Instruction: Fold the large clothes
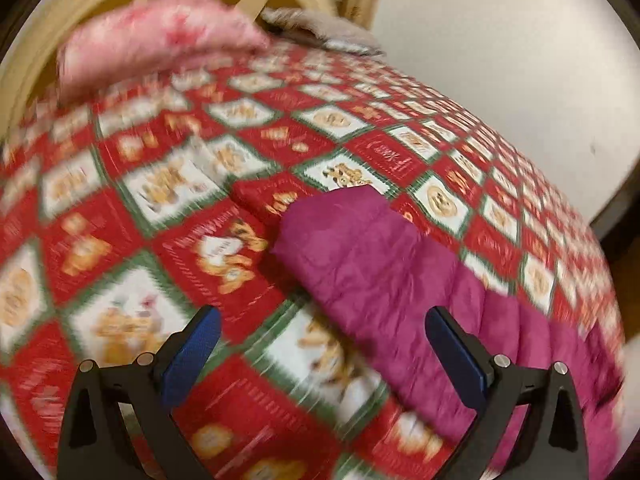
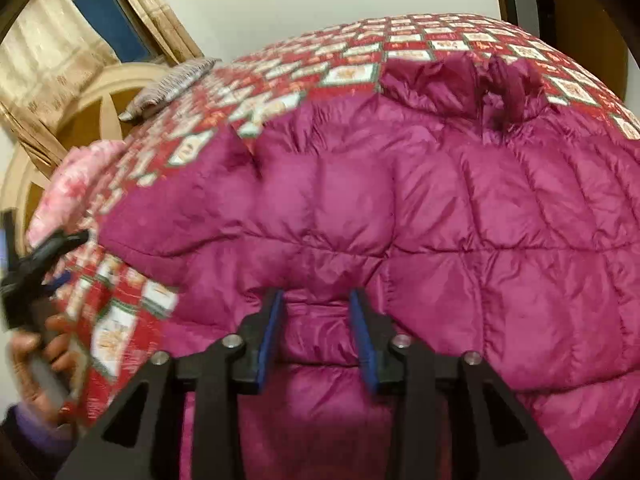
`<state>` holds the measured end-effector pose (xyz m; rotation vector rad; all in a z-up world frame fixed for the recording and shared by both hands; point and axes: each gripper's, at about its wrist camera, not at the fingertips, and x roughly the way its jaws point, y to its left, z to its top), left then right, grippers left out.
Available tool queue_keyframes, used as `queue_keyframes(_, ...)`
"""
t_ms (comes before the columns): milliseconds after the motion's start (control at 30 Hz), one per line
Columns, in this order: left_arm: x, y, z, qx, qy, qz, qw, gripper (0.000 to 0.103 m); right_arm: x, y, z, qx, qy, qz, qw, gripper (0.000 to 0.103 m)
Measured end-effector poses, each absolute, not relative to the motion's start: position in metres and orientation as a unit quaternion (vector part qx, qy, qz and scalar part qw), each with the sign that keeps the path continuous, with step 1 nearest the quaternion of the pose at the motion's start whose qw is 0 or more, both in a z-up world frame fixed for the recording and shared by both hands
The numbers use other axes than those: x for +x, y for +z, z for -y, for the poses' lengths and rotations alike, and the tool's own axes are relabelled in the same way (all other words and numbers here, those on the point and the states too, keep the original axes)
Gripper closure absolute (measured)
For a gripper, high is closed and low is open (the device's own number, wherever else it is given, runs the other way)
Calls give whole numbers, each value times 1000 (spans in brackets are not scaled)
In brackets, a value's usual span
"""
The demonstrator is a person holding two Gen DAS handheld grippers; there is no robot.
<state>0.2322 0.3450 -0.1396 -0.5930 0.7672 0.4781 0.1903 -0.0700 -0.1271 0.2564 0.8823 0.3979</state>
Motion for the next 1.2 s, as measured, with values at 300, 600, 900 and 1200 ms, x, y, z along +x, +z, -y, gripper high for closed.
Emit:
queue_keyframes(300, 276, -154, -341, -317, 220, -350, 854, 39, 141, -83, 120, 115, 121, -360, 918, 31)
queue_keyframes(600, 284, -118, -297, -242, 153, -326, 901, 98, 126, -89, 181, 173, 44, -367, 913, 31)
queue_keyframes(900, 258, -15, -153, -106, 2, -228, 968, 98, 114, -93, 218, 225, 12, -358, 906, 31)
queue_keyframes(1200, 207, -16, 25, -4, -221, -216, 951, 98, 102, -92, 233, 233, 1, -346, 909, 31)
